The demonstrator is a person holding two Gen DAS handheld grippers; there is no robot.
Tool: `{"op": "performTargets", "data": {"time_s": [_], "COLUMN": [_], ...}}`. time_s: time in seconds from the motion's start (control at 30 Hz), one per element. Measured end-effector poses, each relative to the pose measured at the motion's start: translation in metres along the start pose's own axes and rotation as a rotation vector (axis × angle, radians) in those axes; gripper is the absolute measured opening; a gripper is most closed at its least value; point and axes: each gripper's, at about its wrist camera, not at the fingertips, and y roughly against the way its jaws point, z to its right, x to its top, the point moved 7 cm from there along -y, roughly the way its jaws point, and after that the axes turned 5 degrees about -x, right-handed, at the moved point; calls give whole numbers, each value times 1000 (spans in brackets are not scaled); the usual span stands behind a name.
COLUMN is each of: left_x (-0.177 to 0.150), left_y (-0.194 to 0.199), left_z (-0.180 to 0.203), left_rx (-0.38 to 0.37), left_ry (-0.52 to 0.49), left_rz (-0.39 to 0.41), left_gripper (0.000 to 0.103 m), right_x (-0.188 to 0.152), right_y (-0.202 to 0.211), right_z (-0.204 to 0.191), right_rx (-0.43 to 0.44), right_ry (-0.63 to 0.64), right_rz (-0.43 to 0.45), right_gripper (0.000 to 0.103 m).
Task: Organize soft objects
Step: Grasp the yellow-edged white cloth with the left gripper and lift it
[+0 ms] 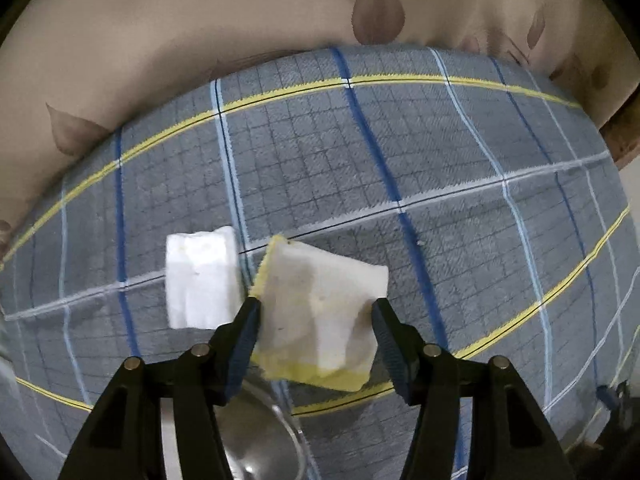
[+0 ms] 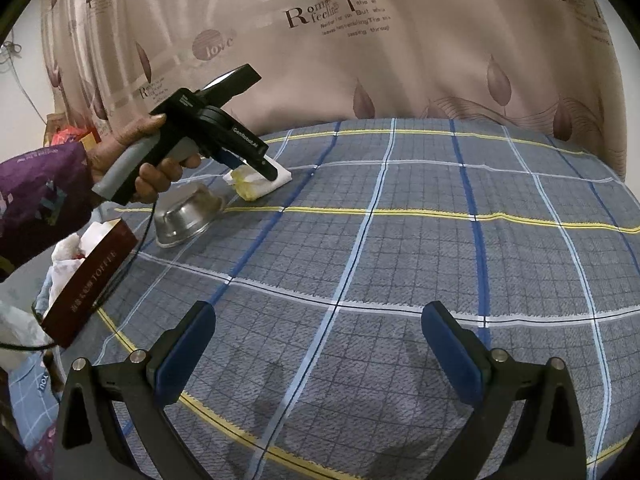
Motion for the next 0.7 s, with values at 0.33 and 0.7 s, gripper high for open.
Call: {"op": "performTargets", "data": {"time_s": [0.33,0.7], "left_x": [-17,-136], "left_y": [24,110], "left_z": [5,48], "left_rx": [-186,-257], "left_ry": [205,280], "left_rz": [123,308], "left_gripper": [10,9], "right_x": [2,2], "right_y": [-4,-5], "right_z": [3,8], "right_rx": [-7,-6], "right_ry": [-11,-21], "right_rz": [-15,-22], "right_gripper": [102,103]}}
